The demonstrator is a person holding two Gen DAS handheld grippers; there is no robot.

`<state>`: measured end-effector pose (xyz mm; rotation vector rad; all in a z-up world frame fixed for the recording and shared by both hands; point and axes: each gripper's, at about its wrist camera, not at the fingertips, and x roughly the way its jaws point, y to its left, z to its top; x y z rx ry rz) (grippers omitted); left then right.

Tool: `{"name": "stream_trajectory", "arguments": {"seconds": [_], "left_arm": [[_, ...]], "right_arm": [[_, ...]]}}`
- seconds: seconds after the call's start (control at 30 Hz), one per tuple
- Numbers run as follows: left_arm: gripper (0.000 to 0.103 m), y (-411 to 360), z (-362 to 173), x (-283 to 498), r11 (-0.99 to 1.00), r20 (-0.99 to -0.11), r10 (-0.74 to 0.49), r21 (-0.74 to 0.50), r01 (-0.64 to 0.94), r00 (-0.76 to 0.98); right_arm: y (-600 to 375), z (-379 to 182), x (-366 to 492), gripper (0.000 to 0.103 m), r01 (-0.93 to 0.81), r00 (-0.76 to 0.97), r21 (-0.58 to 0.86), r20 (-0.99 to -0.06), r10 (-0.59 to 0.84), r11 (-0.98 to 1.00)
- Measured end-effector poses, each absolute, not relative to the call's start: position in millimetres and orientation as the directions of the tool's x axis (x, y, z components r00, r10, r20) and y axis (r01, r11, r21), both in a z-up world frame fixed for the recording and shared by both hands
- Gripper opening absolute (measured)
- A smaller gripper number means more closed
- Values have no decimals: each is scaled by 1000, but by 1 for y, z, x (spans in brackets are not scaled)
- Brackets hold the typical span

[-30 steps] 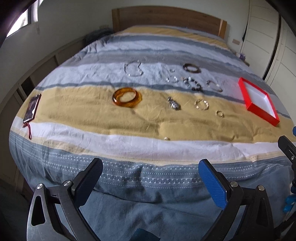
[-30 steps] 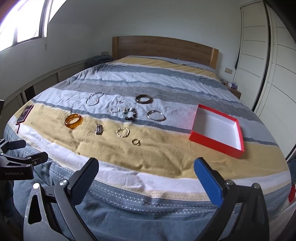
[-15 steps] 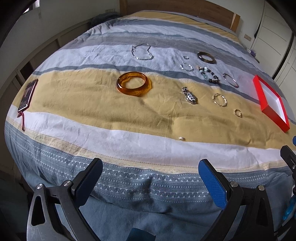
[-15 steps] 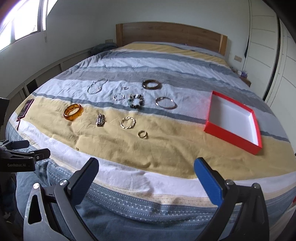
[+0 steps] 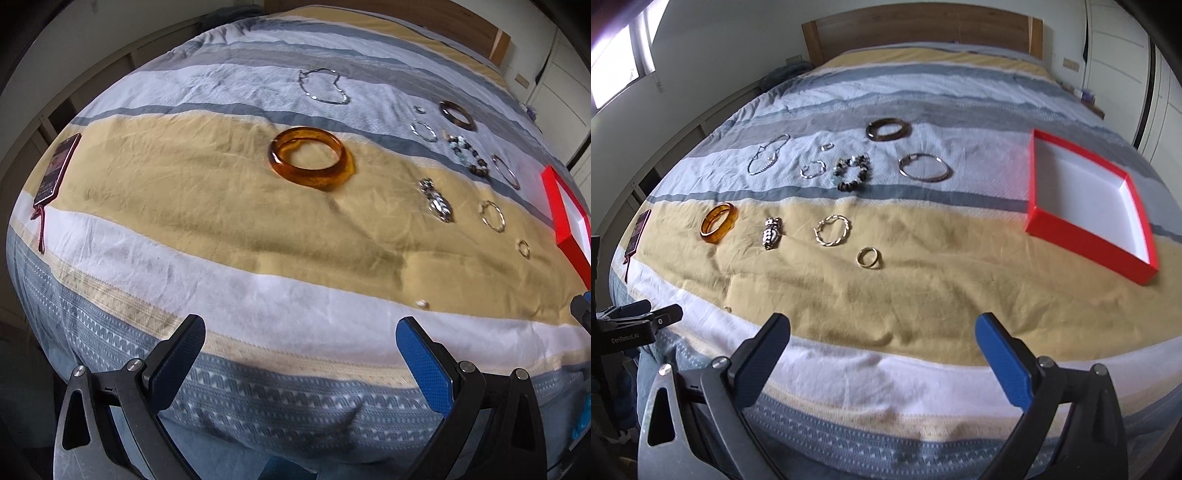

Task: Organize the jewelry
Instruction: 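Grasp the amber bangle with left tool while right tool grasps a silver ring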

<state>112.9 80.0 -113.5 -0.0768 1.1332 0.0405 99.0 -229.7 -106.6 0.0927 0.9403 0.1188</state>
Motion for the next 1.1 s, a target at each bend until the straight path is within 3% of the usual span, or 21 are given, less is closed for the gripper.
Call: {"name": "stream_trajectory", "arguments": {"seconds": [0.03, 0.1, 0.17, 0.43, 0.6, 0.73, 0.83, 0.97, 1.03, 1.1], "left_arm": [[101, 82, -114, 116, 996, -906, -4, -40, -77, 424], [101, 88, -113, 125, 995, -904, -3, -44, -86, 426], [99, 93, -112, 136, 994, -902, -10, -57, -97, 432], [91, 116, -105, 196, 985, -877, 3, -79, -150, 481], [73, 122, -124, 235, 983, -893, -11, -91, -157, 451], [69, 124, -146, 251, 984, -914, -6, -78, -161, 407], [70, 119, -153, 253, 988, -917, 16, -48, -149, 398], [69, 117, -153, 251, 988, -912, 31, -33, -149, 410], [61, 113, -151, 249, 990, -909, 42, -17, -138, 416], [40, 109, -148, 248, 992, -906, 42, -13, -126, 421]], "right_arm": [[-230, -108, 102, 87, -61, 576, 137, -804, 147, 989], [-228, -114, 114, 56, -65, 553, 142, -819, 154, 988], [-226, -120, 123, 51, -73, 535, 149, -829, 165, 986], [-217, -137, 157, 48, -101, 498, 179, -842, 206, 979], [-214, -147, 172, 46, -111, 478, 186, -851, 216, 976], [-213, -155, 179, 42, -119, 467, 189, -856, 223, 975], [-212, -159, 182, 37, -126, 463, 189, -857, 226, 974], [-211, -159, 183, 20, -140, 462, 184, -857, 229, 973], [-210, -159, 183, 19, -150, 462, 178, -857, 228, 973], [-210, -158, 183, 19, -160, 462, 173, -857, 229, 972]]}}
